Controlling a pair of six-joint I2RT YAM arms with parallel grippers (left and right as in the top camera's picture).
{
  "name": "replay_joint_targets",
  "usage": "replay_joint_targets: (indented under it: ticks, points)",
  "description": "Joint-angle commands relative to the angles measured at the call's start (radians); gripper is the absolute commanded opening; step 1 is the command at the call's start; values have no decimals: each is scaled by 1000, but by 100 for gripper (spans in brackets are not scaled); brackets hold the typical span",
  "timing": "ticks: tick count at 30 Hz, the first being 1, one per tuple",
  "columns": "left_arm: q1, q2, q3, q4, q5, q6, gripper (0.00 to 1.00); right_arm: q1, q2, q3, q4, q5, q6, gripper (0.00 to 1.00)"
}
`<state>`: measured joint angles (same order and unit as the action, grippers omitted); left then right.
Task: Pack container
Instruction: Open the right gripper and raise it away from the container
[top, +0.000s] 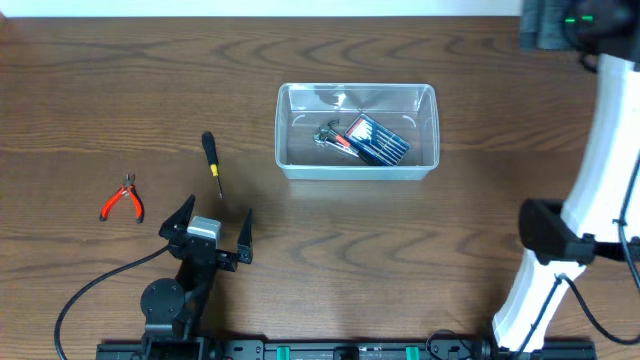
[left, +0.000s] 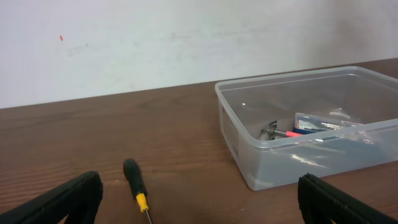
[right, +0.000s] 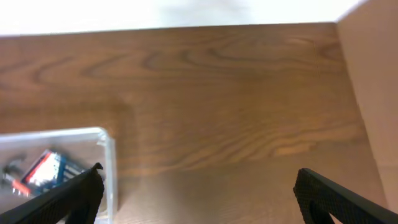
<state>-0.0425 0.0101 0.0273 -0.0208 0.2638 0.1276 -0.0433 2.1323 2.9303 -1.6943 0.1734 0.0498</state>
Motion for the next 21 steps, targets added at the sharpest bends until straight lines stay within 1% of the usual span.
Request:
replay_joint_targets:
  ticks: [1, 7, 12, 16, 21]
  points:
    - [4, -6, -23, -26, 24, -9, 98, -47, 3, -29, -4, -61, 44, 99]
    - [4, -6, -23, -26, 24, -9, 98, -102, 5, -217, -3, -14, 56, 99]
    - [4, -6, -23, -25, 24, -9, 98, -121, 5, -386, 46, -78, 66, 99]
    - [4, -6, -23, -26, 24, -9, 98, -120, 5, -454, 89, -149, 70, 99]
    - [4, -6, -23, -25, 24, -9, 98, -122, 5, -484, 142, -147, 69, 99]
